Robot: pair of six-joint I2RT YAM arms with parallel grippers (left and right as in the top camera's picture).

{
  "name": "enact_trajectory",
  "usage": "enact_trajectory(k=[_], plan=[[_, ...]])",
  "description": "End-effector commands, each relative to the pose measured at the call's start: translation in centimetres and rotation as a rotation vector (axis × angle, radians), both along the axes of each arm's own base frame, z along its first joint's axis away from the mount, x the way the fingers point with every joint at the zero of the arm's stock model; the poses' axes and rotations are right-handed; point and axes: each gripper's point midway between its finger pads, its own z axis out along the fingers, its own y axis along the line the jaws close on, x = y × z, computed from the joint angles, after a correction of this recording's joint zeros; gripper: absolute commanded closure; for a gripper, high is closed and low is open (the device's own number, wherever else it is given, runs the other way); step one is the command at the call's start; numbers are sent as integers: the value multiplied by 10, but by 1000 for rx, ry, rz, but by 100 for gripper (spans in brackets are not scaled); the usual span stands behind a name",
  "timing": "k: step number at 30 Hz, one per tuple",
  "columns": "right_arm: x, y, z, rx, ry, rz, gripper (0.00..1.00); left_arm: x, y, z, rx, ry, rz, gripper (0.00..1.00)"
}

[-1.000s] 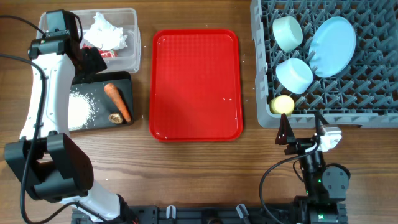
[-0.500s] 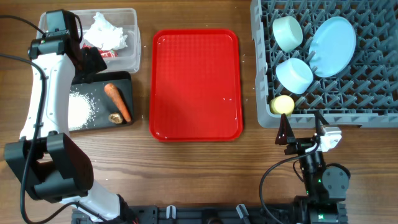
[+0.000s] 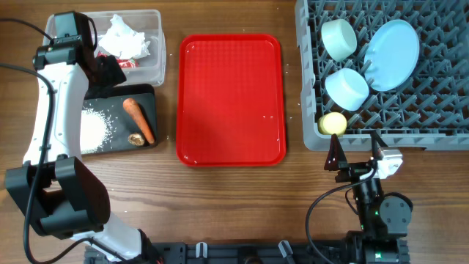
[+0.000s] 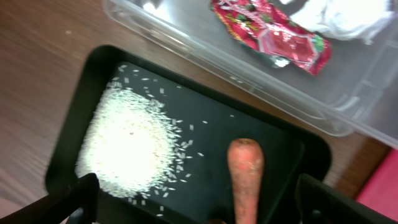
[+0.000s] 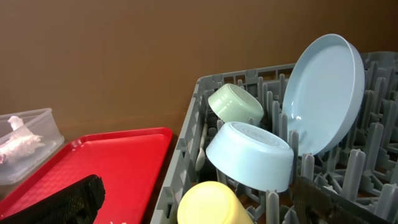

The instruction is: Sort waste into correct bins and load items into the dishwasher rack

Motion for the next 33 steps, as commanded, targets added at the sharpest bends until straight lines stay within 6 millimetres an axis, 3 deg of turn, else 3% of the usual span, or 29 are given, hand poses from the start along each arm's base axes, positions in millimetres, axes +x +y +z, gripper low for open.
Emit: enact_trajectory(k=[1,6,9,13,17,21,25,33], plan=[[-1,3,1,13,-6,17,0,4,-17,11,-95,-56,-25,0],[-1,3,1,13,-6,17,0,31,-37,65,-108,-347,-102,0],[-1,3,1,13,-6,17,0,20,-54,89,-75,-562,-153,0],[-1,3,1,13,-6,17,0,-17,-68,86,-80,-724,-200,0],[-1,3,1,13,-6,17,0,-75,-75,62,-64,-851,-213,0],[-1,3,1,13,-6,17,0,-109,-78,53,-37,-989,-225,0],[-1,3,1,13,-6,17,0,-132,-81,47,-10,-1116,-236,0],[-1,3,1,13,-6,17,0,-151,-91,50,5,-1250,-265,0]])
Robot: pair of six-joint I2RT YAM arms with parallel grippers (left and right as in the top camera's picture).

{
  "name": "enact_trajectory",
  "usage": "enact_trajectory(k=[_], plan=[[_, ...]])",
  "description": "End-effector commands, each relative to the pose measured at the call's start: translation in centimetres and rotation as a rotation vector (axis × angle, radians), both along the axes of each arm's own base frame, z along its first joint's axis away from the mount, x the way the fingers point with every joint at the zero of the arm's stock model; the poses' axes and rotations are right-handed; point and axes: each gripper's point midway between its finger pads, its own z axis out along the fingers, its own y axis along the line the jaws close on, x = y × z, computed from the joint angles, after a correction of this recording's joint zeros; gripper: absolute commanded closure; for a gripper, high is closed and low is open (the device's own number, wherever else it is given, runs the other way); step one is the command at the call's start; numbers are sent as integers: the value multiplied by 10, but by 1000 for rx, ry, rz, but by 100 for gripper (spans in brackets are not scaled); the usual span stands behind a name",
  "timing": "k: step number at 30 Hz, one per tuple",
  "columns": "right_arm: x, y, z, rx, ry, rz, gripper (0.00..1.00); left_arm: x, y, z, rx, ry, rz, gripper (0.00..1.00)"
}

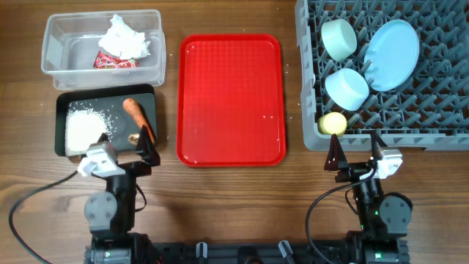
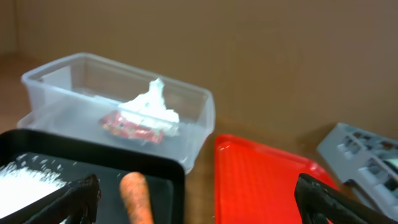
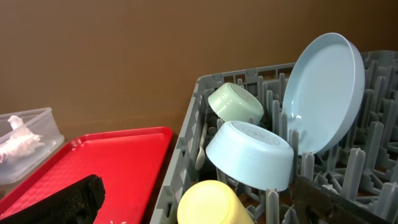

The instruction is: Sort waste into correct bins and load items into the dishwasher rack

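The red tray [image 1: 231,99] lies bare at the table's middle. In the clear bin [image 1: 102,48] at the far left are crumpled white paper [image 1: 124,37] and a red wrapper [image 1: 113,61]. The black bin [image 1: 106,121] in front of it holds rice [image 1: 84,125], a carrot [image 1: 138,119] and a small brown scrap. The grey rack [image 1: 385,73] at the right carries a green bowl [image 1: 338,38], a blue bowl [image 1: 346,88], a blue plate [image 1: 392,44] and a yellow cup [image 1: 333,123]. My left gripper [image 1: 121,154] is open at the front left. My right gripper [image 1: 359,150] stands open before the rack.
Bare wood table runs along the front between the two arm bases. The rack's near wall [image 3: 186,168] rises just ahead of the right fingers. The black bin's near rim [image 2: 93,158] lies right before the left fingers.
My left arm was stretched out over the black and clear bins; now it is drawn back to the front left, gripper open and empty. The right arm has not moved.
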Motion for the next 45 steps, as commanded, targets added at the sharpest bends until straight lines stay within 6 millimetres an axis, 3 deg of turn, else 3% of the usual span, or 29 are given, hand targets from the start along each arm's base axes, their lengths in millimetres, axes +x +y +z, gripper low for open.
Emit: enact_trajectory(k=[1,10,17,45], plan=[[-1,3,2,12,-9,17,0,-5,-2,4,2,-52,7,0],[-1,3,2,12,-9,17,0,-11,-6,-6,4,-59,-8,0],[-1,3,2,12,-9,17,0,-11,-12,-37,0,51,-46,0],[-1,3,2,12,-9,17,0,-11,-12,-37,-5,51,-51,0]])
